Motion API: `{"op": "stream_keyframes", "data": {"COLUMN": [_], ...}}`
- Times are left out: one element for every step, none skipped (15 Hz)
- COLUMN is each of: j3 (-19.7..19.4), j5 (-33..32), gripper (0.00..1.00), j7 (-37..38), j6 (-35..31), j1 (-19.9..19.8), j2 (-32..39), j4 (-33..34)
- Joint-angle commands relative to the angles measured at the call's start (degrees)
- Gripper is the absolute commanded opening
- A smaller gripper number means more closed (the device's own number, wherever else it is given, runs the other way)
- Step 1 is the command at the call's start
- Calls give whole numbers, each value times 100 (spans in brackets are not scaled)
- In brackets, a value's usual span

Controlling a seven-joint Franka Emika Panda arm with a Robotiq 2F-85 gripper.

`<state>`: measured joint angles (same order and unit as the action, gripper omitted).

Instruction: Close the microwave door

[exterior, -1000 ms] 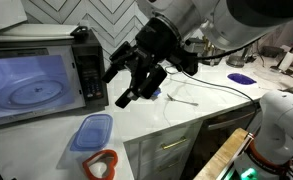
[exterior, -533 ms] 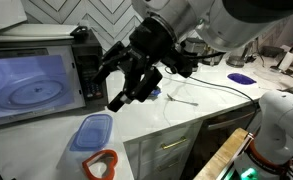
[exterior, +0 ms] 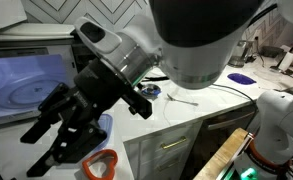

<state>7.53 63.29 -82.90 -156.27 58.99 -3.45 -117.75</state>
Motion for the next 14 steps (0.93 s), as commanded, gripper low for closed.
{"op": "stream_keyframes", "data": {"j3": [93, 125, 155, 202, 132, 142, 138, 136, 133, 133, 133, 153, 178, 200], "j5": [523, 592, 766, 1000, 594, 634, 631, 631, 631, 631, 631, 676, 779, 777], "gripper": [35, 26, 20, 13, 4, 22, 14, 7, 4, 4, 1, 1, 0, 0], "j7": [-480, -539, -726, -952, -543, -602, -600, -600, -599, -598, -598, -669, -706, -691], "j6": [-251, -277, -257, -209, -134, -134, -134, -134, -134, -134, -134, -106, -107, -119], "j1": [117, 125, 118, 99, 67, 68, 64, 57, 52, 53, 53, 60, 66, 86], "j2": [837, 992, 1128, 1204, 939, 1032, 1055, 1051, 1039, 1032, 1032, 1189, 1301, 1437], "j4": [699, 846, 1005, 1138, 794, 886, 900, 900, 901, 901, 901, 1077, 1216, 1358]}}
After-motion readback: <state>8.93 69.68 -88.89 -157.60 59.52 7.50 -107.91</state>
